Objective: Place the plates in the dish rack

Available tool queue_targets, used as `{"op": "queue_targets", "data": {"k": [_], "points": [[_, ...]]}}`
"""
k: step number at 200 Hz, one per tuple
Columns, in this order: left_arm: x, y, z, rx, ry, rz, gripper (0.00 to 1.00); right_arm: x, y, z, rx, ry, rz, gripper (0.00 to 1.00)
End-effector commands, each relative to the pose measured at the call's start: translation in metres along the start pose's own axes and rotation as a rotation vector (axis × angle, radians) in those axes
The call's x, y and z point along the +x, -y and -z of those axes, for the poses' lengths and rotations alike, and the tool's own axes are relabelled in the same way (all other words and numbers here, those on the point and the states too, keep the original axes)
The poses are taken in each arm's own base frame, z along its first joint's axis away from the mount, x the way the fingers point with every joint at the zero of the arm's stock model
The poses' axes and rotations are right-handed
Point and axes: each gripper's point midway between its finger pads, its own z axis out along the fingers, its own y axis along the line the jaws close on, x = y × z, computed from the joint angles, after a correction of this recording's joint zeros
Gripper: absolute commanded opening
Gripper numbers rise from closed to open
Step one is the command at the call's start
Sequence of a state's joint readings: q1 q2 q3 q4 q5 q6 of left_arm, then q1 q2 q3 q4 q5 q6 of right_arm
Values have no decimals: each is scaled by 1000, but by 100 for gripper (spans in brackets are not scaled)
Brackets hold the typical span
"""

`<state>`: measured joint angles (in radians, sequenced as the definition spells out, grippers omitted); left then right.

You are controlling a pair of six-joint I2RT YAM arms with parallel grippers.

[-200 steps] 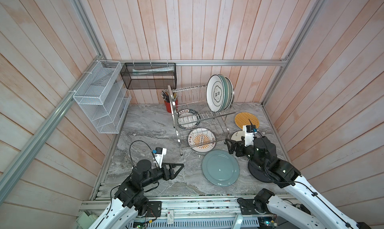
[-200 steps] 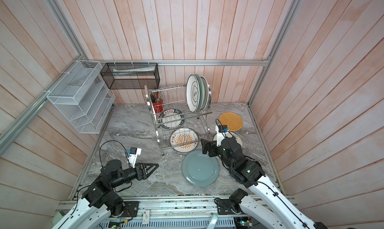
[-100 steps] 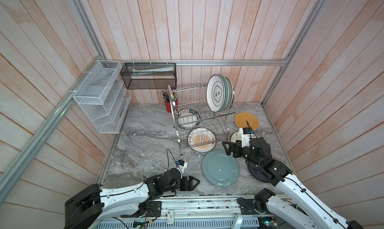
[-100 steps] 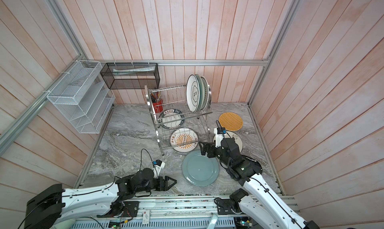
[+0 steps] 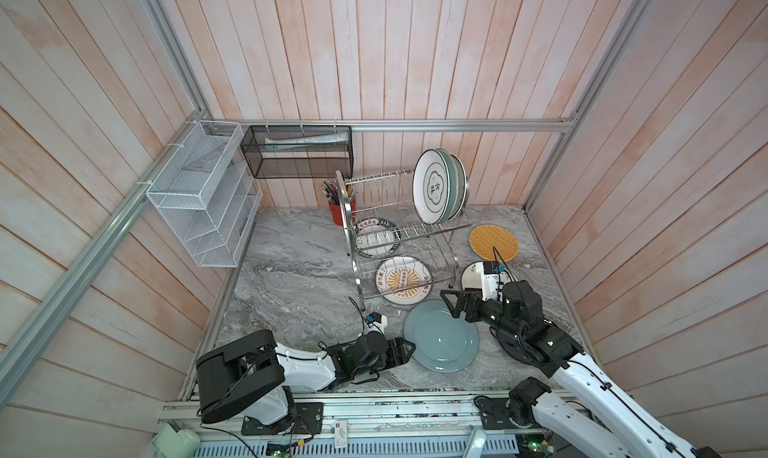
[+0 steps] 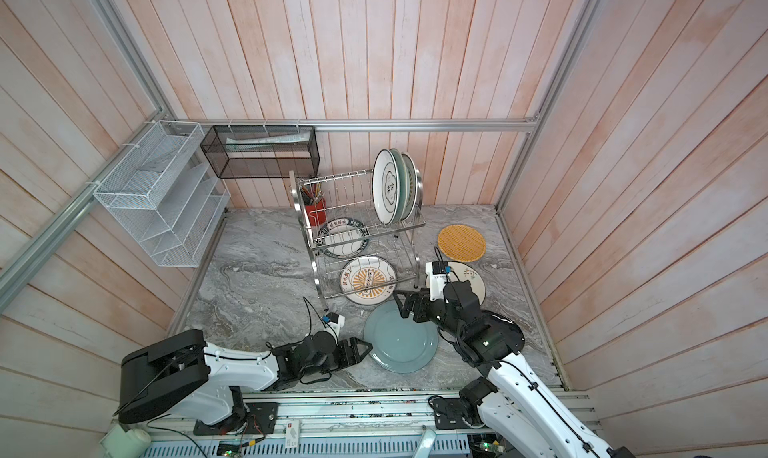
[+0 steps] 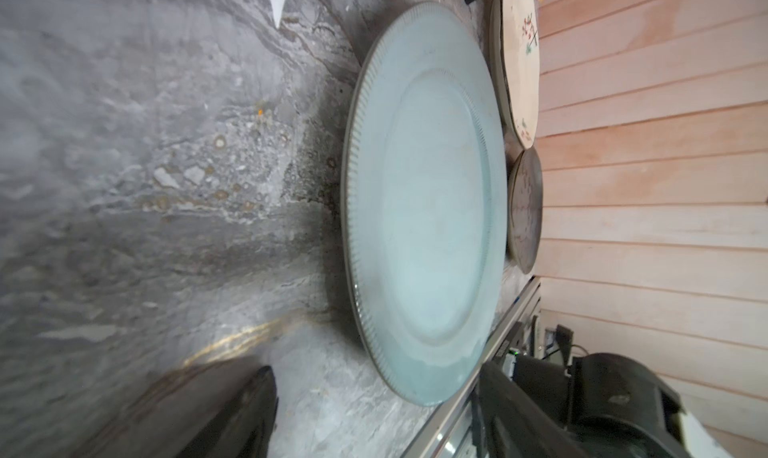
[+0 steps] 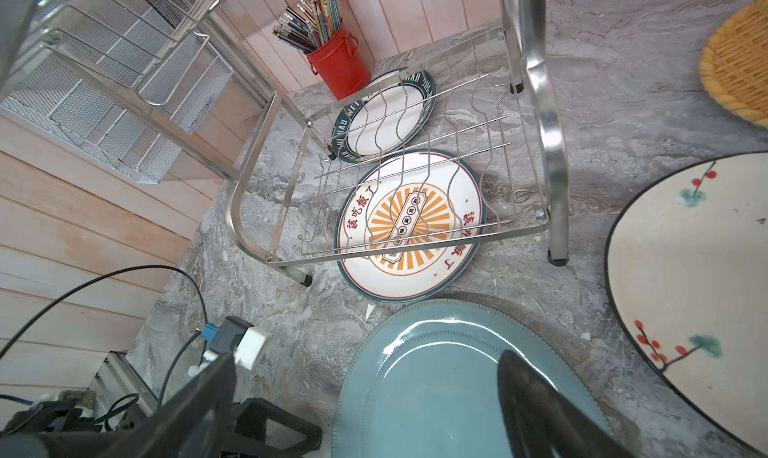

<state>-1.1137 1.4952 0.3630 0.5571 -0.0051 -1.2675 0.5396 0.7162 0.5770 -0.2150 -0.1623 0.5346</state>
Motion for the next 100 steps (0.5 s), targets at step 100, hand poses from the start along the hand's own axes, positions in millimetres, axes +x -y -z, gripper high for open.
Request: {"op": "queue_targets", "data": {"k": [100], "points": [[14, -51, -35, -49, -39, 226, 52, 9, -14, -2, -113, -12, -44, 98]]}}
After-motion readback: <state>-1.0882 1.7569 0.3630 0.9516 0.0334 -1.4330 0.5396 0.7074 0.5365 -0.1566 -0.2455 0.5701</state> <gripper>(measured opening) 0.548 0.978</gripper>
